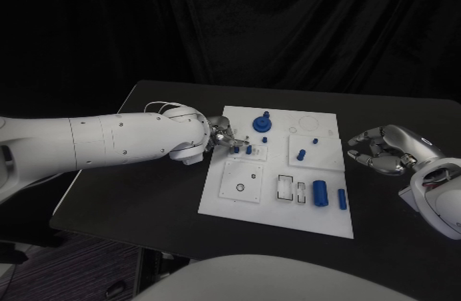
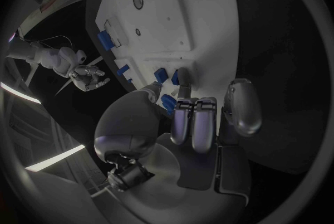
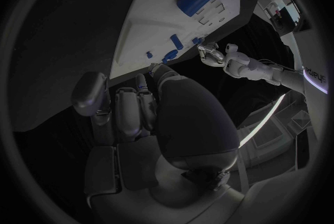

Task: Assemble the parts on the task board

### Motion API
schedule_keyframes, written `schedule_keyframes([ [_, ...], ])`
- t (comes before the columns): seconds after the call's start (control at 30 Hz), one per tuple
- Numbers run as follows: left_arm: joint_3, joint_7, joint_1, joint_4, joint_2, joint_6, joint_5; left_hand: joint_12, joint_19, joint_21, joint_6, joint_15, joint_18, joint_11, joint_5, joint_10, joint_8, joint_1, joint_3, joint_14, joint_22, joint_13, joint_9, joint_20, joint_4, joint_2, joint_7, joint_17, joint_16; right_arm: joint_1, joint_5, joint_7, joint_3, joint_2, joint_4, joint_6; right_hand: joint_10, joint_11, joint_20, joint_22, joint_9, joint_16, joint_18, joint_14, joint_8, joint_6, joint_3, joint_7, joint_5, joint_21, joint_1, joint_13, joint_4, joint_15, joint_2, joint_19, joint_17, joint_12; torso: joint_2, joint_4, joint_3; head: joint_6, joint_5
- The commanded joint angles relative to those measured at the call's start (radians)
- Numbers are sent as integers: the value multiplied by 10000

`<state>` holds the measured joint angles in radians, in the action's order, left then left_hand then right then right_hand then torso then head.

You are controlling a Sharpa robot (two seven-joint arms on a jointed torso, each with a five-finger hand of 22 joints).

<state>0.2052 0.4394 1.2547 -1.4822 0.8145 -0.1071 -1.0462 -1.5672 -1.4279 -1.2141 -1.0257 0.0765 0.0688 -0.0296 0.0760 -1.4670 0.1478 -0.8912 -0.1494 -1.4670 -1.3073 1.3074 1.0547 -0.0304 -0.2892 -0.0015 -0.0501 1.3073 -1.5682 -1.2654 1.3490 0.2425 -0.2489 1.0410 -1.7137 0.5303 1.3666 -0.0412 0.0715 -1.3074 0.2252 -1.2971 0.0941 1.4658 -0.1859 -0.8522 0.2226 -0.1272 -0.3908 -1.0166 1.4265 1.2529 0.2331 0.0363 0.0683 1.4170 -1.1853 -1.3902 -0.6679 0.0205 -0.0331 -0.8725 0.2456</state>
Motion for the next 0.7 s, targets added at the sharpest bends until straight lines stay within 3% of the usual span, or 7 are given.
schedule_keyframes([
  [0.03,58,1,-104,50,-27,154,70,-36,8,42,-49,-49,101,90,-46,-1038,-39,115,205,-1038,-1584,2634,-24,-91,-26,58,-3,2635,-26,25,20,173,4,2,-4,-55,-45,11,-9,-1179,-12,65,110,90,2,-67,56,-14,-45,67,61,-13,-21,-20,-4,-3,9,47,-3,1,-3,-1,-6],
  [0.2,58,68,-109,77,-21,140,70,-36,-9,14,-171,-40,97,67,-68,-1038,38,305,559,-1038,-1594,2634,-12,-84,-42,247,24,2635,-26,26,20,172,4,3,-4,-53,-42,9,-9,-1181,-14,58,108,92,0,-72,57,-15,-46,58,51,-8,-14,-20,-5,0,-1,44,7,0,-5,-1,-1],
  [0.47,58,142,-114,111,38,-147,-11,-36,-82,-95,-295,76,74,-64,-141,-1038,923,1063,1895,-1038,-1625,2634,1066,5,-37,1187,182,2635,-26,26,20,165,4,15,-9,-45,-41,6,-7,-1182,-23,53,108,94,0,-82,63,-18,-58,65,12,-8,16,-23,-16,0,-9,44,-3,1,-2,-1,16],
  [0.57,57,-103,-114,62,112,-592,-388,-36,-214,-361,-44,205,29,-211,-211,-1038,2435,869,2935,-1038,-1697,2634,2906,133,-38,1703,348,2635,-26,26,20,147,4,41,-23,-24,-38,5,-6,-1183,-30,57,107,93,2,-85,69,-18,-74,62,-11,-5,34,-24,-22,1,-3,42,-6,2,-2,-1,13],
  [0.63,57,-466,-113,2,184,-1113,-582,-36,-292,-544,-1135,252,-12,-285,-229,-1038,5304,687,3237,-1038,-1748,2634,3317,179,-34,1795,448,2635,-26,26,20,137,5,58,-37,-14,-40,5,-6,-1184,-34,57,107,93,3,-86,74,-17,-87,63,-20,-8,42,-24,-27,2,-4,43,-7,1,-2,-1,-9],
  [0.67,57,-657,-111,-24,215,-1352,-636,-36,-313,-607,-1080,287,-25,-333,-252,-1038,6241,477,3610,-1038,-1762,2634,3407,215,34,1918,472,2635,-26,26,20,134,5,65,-42,-9,-40,5,-6,-1184,-34,57,107,93,3,-86,74,-17,-87,63,-20,-8,42,-24,-27,2,-4,43,-8,-1,-2,-1,-17],
  [0.7,56,-924,-108,-56,255,-1650,-690,-36,-310,-601,-1030,290,-21,-321,-236,-1038,6325,442,3692,-1038,-1760,2634,3391,223,-13,1933,486,2635,-26,26,20,132,5,70,-46,-3,-40,5,-6,-1184,-34,57,107,93,3,-86,74,-17,-87,63,-20,-8,42,-24,-27,2,-4,43,-7,-3,-1,-1,-23],
])
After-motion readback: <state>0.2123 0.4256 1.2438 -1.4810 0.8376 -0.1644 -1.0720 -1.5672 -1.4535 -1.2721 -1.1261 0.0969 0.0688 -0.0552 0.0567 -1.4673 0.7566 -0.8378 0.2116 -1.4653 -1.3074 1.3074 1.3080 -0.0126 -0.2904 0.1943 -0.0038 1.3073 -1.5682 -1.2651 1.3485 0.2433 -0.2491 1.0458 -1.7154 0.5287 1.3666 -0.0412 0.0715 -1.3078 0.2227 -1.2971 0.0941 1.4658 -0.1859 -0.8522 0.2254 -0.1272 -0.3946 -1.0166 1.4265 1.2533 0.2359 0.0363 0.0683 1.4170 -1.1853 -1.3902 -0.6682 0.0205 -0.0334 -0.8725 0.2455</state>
